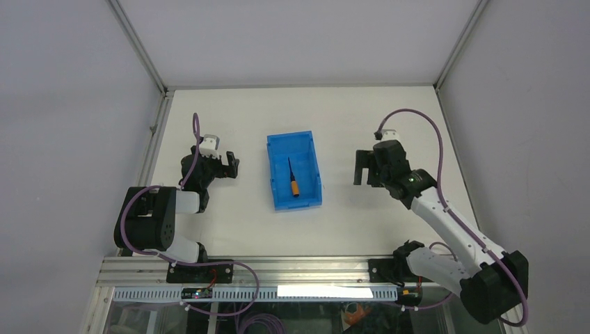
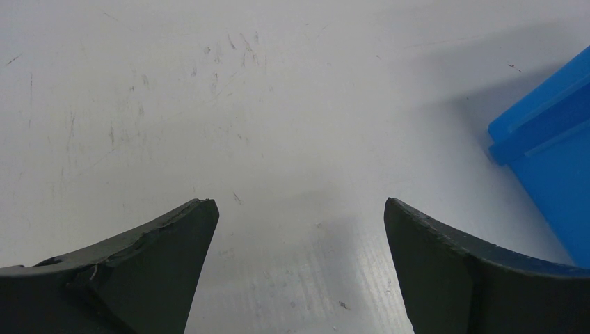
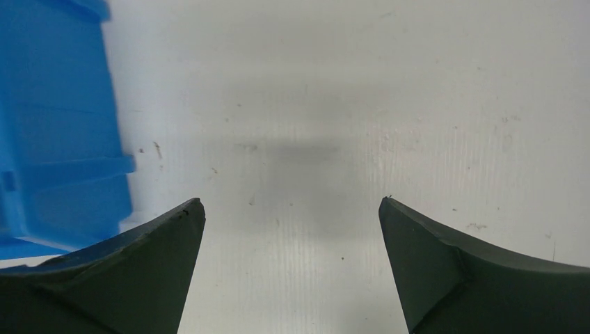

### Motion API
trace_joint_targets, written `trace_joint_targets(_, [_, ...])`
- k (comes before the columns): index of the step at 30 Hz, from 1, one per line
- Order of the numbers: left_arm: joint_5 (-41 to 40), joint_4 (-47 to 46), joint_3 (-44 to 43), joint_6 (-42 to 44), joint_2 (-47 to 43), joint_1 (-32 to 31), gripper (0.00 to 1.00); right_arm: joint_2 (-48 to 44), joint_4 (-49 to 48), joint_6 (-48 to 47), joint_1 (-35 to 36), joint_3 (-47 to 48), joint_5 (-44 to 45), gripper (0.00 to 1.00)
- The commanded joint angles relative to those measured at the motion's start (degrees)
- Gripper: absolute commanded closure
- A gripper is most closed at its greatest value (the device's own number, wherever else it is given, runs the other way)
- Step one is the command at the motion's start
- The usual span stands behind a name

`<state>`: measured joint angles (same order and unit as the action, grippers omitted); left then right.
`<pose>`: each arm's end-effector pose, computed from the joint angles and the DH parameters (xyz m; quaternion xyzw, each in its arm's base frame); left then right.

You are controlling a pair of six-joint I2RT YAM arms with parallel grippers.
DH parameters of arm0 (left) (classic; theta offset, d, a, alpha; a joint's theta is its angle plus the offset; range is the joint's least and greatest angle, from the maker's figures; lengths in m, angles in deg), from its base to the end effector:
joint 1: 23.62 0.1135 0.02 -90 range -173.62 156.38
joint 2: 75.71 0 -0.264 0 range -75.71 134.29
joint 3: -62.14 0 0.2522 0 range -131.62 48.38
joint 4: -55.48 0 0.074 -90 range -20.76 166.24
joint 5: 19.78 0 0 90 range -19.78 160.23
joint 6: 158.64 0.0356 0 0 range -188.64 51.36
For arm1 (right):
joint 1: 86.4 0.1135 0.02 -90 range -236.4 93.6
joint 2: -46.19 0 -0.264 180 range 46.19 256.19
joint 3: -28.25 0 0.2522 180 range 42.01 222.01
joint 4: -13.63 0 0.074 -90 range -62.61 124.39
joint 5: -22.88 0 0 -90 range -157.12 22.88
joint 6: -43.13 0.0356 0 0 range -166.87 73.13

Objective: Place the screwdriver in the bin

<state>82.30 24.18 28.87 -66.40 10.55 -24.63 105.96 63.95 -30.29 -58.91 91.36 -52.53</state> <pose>0.2555 -0.0120 0.1353 0.0824 0.8209 -0.0811 0.5592 0.1930 0.0903 0.2770 -0.0414 0.9231 0.0269 0.3815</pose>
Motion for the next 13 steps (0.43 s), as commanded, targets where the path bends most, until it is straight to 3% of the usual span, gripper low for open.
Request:
trace_joint_targets(1, [0.84,-3.63,-0.97,-0.48,-0.13,0.56,0.01,-6.73,-9.92,2.68,-1.45,-8.08,1.99,0.01])
trace_joint_targets(5, [0.8,-3.66,-0.98,-0.48,-0.13,0.57,0.01,-9.02,-15.39,3.99,-1.51,-14.55,2.65,0.01])
trace_joint_targets(13, [0.76,-3.63,-1.02,-0.48,-0.13,0.55,0.01,-9.41,-17.41,2.47,-1.54,-15.03,1.48,0.01])
